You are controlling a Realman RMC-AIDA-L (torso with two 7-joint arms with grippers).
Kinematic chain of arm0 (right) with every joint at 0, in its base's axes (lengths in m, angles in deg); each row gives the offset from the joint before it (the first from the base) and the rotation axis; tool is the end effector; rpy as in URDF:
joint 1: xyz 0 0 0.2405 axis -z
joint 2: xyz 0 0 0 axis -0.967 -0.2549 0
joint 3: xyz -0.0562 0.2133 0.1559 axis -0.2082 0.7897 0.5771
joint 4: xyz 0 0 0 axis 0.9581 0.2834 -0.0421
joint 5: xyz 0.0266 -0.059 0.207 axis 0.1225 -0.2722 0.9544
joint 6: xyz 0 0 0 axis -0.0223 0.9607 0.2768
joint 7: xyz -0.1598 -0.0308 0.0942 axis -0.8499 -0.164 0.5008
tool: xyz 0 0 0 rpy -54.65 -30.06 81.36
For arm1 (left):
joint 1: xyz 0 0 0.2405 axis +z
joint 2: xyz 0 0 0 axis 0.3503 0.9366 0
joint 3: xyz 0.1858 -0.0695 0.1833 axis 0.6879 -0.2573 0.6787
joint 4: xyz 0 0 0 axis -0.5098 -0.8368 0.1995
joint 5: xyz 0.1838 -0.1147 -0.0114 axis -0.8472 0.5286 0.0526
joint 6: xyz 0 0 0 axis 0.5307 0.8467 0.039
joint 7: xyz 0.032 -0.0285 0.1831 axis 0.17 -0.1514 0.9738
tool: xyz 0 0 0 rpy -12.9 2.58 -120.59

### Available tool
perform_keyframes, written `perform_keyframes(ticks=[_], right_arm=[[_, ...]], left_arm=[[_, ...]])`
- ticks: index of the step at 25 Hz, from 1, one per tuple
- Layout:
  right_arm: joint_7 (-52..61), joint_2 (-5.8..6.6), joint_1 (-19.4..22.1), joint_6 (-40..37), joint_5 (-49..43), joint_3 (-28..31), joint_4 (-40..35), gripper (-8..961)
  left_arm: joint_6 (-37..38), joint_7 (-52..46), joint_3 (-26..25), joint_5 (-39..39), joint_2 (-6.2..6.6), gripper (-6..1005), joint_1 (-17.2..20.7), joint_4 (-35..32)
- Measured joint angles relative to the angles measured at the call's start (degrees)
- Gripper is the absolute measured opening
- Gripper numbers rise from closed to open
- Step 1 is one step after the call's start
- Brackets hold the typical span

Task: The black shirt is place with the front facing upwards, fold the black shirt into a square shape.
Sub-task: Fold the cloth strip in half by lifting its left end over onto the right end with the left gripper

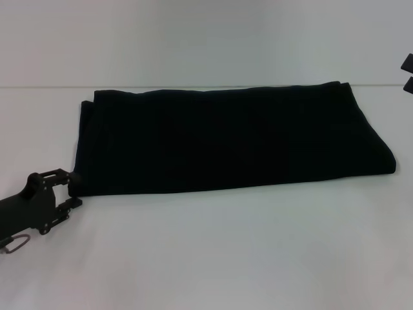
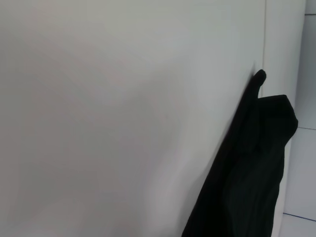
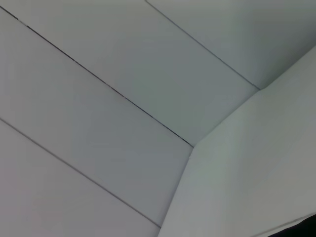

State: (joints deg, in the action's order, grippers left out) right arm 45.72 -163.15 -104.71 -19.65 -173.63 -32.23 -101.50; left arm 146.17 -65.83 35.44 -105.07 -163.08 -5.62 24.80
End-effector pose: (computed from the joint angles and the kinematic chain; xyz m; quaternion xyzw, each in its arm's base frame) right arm 0.2961 0.4064 0.0790 -0.7049 0.5320 0.4383 0.1673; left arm -0.3880 0.3608 -0.0263 -0.3722 -0.8422 -0.3682 0.1291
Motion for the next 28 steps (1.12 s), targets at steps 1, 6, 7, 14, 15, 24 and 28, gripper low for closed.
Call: perform_keyframes(ticks=[1,6,7,14,15,24,28], right_arm=[[0.0,0.0,0.03,0.08,0.0,0.0,0.0,915],[-0.03,0.03,0.05,0.19,0.0,0.01,0.03,915],[-0.05,0.03,0.05,0.19,0.0,0.01,0.05,915],[-0.08,0.04,0.03,0.08,0.0,-0.01,0.05,915],[-0.1,0.04,0.03,-0.01,0.0,-0.01,0.05,915],[-0.38,-0.03,0.11,0.25,0.0,0.01,0.06,915],[-0.43,-0.05,0.21,0.31,0.0,0.03,0.06,915]], left_arm=[[-0.02,0.0,0.01,0.0,0.01,518,-0.01,0.05],[-1.45,-0.03,0.02,-0.01,-0.19,518,-0.52,0.31],[-2.03,-0.03,0.04,-0.01,-0.19,518,-0.82,0.59],[-5.07,1.08,2.01,0.17,-0.11,521,-3.64,1.59],[-4.96,1.86,1.95,0.35,-0.16,521,-4.31,1.5],[1.26,7.35,1.83,3.39,0.52,526,-6.05,1.28],[0.73,6.2,1.95,2.6,0.41,528,-3.79,1.25]])
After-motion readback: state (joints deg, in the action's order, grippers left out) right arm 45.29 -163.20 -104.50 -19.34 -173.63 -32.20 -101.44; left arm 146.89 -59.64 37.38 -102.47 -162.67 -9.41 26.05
